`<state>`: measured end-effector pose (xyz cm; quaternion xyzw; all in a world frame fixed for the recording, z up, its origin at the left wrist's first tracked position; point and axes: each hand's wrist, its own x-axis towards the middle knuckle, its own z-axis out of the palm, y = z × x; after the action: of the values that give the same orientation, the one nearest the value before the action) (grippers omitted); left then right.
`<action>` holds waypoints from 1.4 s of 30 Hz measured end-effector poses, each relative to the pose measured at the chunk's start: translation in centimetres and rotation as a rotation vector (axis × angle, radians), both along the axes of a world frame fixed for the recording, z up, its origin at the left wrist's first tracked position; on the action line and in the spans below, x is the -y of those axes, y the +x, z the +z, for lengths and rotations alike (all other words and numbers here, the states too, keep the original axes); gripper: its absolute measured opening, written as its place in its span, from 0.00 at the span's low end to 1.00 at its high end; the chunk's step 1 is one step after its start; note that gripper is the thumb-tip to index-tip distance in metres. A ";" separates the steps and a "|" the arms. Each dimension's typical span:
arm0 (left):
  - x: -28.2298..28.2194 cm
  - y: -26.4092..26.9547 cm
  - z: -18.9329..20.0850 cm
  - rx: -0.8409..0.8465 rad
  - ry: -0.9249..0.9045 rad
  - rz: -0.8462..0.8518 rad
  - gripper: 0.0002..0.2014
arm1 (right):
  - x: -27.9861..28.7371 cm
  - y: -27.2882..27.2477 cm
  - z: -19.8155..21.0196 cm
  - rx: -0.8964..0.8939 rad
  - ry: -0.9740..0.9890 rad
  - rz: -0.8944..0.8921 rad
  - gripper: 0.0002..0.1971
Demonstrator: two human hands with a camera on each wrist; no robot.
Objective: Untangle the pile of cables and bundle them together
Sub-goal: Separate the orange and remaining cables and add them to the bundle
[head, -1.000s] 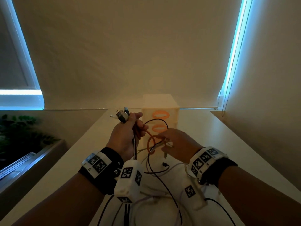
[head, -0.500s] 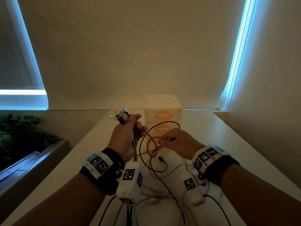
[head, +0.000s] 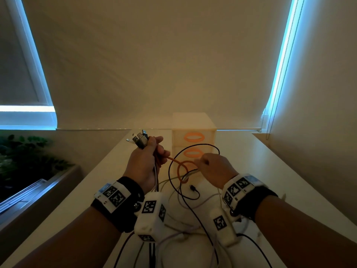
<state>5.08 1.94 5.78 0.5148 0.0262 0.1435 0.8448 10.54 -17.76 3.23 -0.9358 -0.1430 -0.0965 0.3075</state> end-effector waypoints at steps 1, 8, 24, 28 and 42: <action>-0.1 0.0 -0.1 -0.003 0.001 0.008 0.18 | 0.0 0.2 0.0 -0.002 -0.011 -0.031 0.17; -0.6 0.0 -0.3 -0.005 -0.035 0.020 0.19 | 0.5 0.3 0.3 -0.203 0.008 0.148 0.06; 0.2 -0.5 -0.6 -0.025 -0.016 0.006 0.19 | -0.7 0.1 0.2 -0.174 -0.255 0.075 0.23; 0.6 -0.9 0.3 -0.006 -0.073 -0.071 0.20 | -0.9 -0.3 0.2 -0.205 -0.299 -0.024 0.18; -1.8 -2.1 4.2 0.209 -0.114 -0.140 0.20 | 0.6 0.6 -0.9 -0.224 -0.257 -0.015 0.18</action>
<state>3.02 3.77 9.99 0.4488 -0.0898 0.1351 0.8788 11.11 -18.32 2.36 -0.9734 -0.1120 0.0252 0.1983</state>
